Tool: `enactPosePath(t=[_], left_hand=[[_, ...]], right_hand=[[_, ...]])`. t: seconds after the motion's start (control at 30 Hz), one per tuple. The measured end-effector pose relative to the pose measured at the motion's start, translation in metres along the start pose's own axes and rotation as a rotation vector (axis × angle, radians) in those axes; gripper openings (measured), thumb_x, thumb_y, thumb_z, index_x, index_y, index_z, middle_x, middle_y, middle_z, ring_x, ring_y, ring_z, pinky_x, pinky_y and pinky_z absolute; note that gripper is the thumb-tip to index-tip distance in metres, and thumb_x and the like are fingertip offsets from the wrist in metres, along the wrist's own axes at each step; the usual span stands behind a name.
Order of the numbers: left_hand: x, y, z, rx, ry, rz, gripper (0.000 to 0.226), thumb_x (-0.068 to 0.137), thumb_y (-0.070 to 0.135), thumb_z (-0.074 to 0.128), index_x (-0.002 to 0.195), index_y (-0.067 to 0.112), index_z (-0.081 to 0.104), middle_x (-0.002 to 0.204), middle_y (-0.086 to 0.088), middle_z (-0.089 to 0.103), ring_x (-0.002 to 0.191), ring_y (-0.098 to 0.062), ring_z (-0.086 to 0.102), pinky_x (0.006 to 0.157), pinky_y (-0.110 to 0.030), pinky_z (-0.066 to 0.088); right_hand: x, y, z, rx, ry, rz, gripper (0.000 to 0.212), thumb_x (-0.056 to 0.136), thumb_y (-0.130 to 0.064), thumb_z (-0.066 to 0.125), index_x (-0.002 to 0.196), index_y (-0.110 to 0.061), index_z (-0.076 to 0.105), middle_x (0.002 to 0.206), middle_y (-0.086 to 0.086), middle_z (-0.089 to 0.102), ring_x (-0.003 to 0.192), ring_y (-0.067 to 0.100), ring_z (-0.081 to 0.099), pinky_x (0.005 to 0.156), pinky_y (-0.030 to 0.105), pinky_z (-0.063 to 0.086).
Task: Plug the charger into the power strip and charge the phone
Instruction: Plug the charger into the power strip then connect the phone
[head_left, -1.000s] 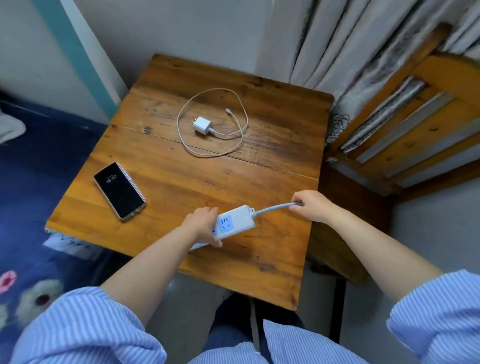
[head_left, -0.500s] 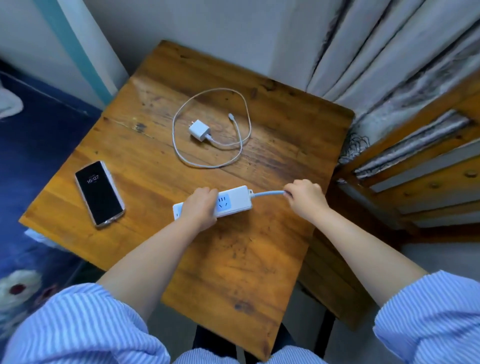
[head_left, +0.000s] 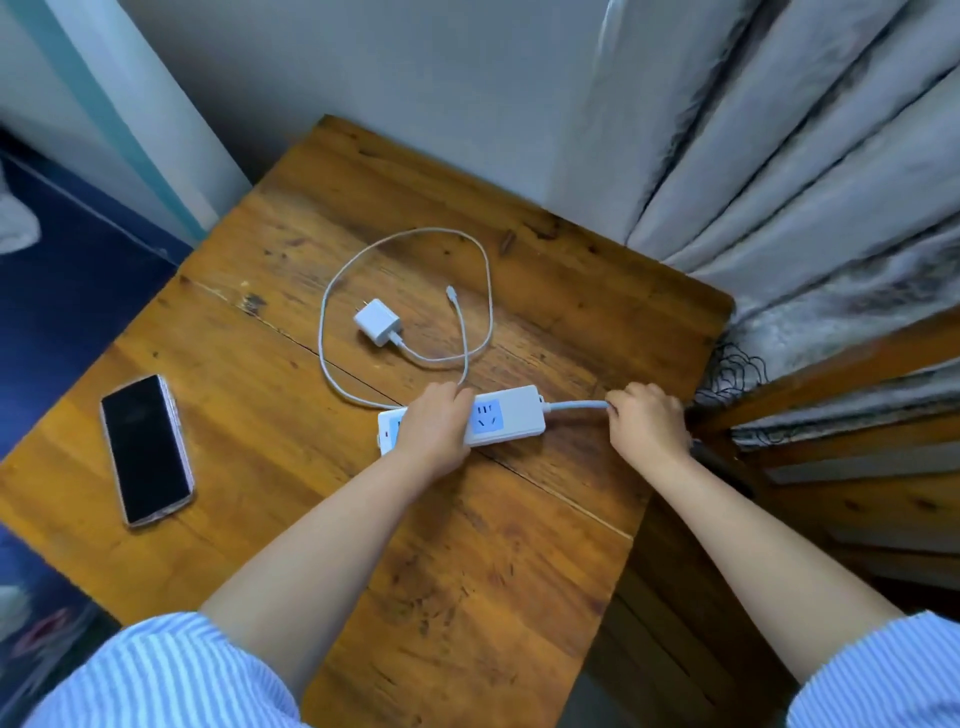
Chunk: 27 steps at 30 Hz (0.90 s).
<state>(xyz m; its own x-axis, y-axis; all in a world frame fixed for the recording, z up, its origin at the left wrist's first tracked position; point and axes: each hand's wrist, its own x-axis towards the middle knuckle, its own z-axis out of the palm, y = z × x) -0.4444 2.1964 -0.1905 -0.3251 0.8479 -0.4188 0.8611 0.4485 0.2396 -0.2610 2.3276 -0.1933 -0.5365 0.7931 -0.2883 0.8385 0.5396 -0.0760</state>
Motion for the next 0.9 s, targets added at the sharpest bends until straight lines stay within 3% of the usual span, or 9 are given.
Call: enactPosePath(t=[0.1,0.17,0.3,0.4,0.57,0.67,0.77,0.9], left_hand=[[0.0,-0.011,0.003,-0.093,-0.023,0.029,0.053,0.078,0.031,0.065,0.124,0.011,0.045,0.125,-0.01,0.051,0.116,-0.027,0.044,0.096,-0.037,0.04],[-0.002,-0.023,0.0,-0.153,0.0,-0.004,0.049,0.084,0.036,0.057,0.124,0.01,0.046,0.125,-0.01,0.053,0.117,-0.027,0.045,0.097,-0.038,0.039],[-0.001,-0.05,-0.01,-0.182,0.104,-0.259,0.038,0.091,0.023,0.046,0.125,0.008,0.048,0.127,-0.015,0.052,0.12,-0.031,0.042,0.098,-0.042,0.04],[0.002,-0.075,-0.014,-0.116,0.062,-0.403,0.034,0.09,0.014,0.044,0.124,0.01,0.05,0.127,-0.013,0.05,0.122,-0.03,0.038,0.097,-0.042,0.042],[0.002,-0.102,-0.01,0.025,0.016,-0.345,0.03,0.09,0.014,0.047,0.119,0.017,0.057,0.121,-0.005,0.056,0.115,-0.026,0.045,0.091,-0.036,0.046],[0.001,-0.114,-0.01,0.085,0.069,-0.27,0.024,0.092,0.023,0.047,0.108,0.015,0.062,0.112,-0.005,0.061,0.107,-0.023,0.049,0.084,-0.032,0.047],[0.001,-0.124,-0.013,-0.017,0.157,-0.241,0.028,0.093,0.028,0.044,0.111,0.015,0.062,0.111,-0.004,0.063,0.106,-0.022,0.051,0.081,-0.034,0.048],[0.0,-0.132,-0.022,-0.291,0.33,-0.344,0.026,0.092,0.023,0.049,0.105,0.009,0.065,0.103,-0.014,0.067,0.1,-0.03,0.056,0.075,-0.036,0.048]], right_hand=[[0.0,-0.001,0.002,0.029,0.013,-0.038,0.029,0.09,-0.013,0.045,0.115,-0.01,0.06,0.112,0.01,0.063,0.106,0.027,0.052,0.09,0.039,0.041],[0.005,-0.007,-0.004,0.098,0.009,-0.103,0.03,0.088,-0.009,0.047,0.116,-0.008,0.06,0.117,0.011,0.062,0.111,0.027,0.051,0.096,0.04,0.039],[0.024,-0.041,-0.016,0.25,0.022,-0.301,0.026,0.086,-0.003,0.051,0.108,-0.001,0.063,0.113,0.015,0.065,0.11,0.028,0.053,0.094,0.037,0.045],[0.045,-0.078,-0.015,0.238,0.036,-0.402,0.022,0.086,-0.004,0.053,0.105,-0.002,0.065,0.109,0.016,0.066,0.107,0.029,0.054,0.091,0.036,0.046],[0.07,-0.119,-0.003,0.108,-0.036,-0.464,0.025,0.089,-0.011,0.048,0.111,-0.011,0.06,0.118,0.007,0.062,0.115,0.026,0.049,0.102,0.04,0.036],[0.076,-0.128,0.004,0.021,-0.046,-0.409,0.019,0.091,-0.015,0.045,0.102,-0.013,0.061,0.109,0.006,0.065,0.11,0.026,0.051,0.108,0.043,0.029],[0.079,-0.124,0.006,-0.006,-0.046,-0.386,0.015,0.09,-0.016,0.046,0.099,-0.013,0.059,0.105,0.006,0.066,0.108,0.026,0.052,0.111,0.043,0.025],[0.077,-0.119,0.005,-0.099,-0.125,-0.398,0.019,0.09,-0.023,0.049,0.106,-0.015,0.056,0.114,0.005,0.061,0.113,0.024,0.049,0.106,0.039,0.032]])
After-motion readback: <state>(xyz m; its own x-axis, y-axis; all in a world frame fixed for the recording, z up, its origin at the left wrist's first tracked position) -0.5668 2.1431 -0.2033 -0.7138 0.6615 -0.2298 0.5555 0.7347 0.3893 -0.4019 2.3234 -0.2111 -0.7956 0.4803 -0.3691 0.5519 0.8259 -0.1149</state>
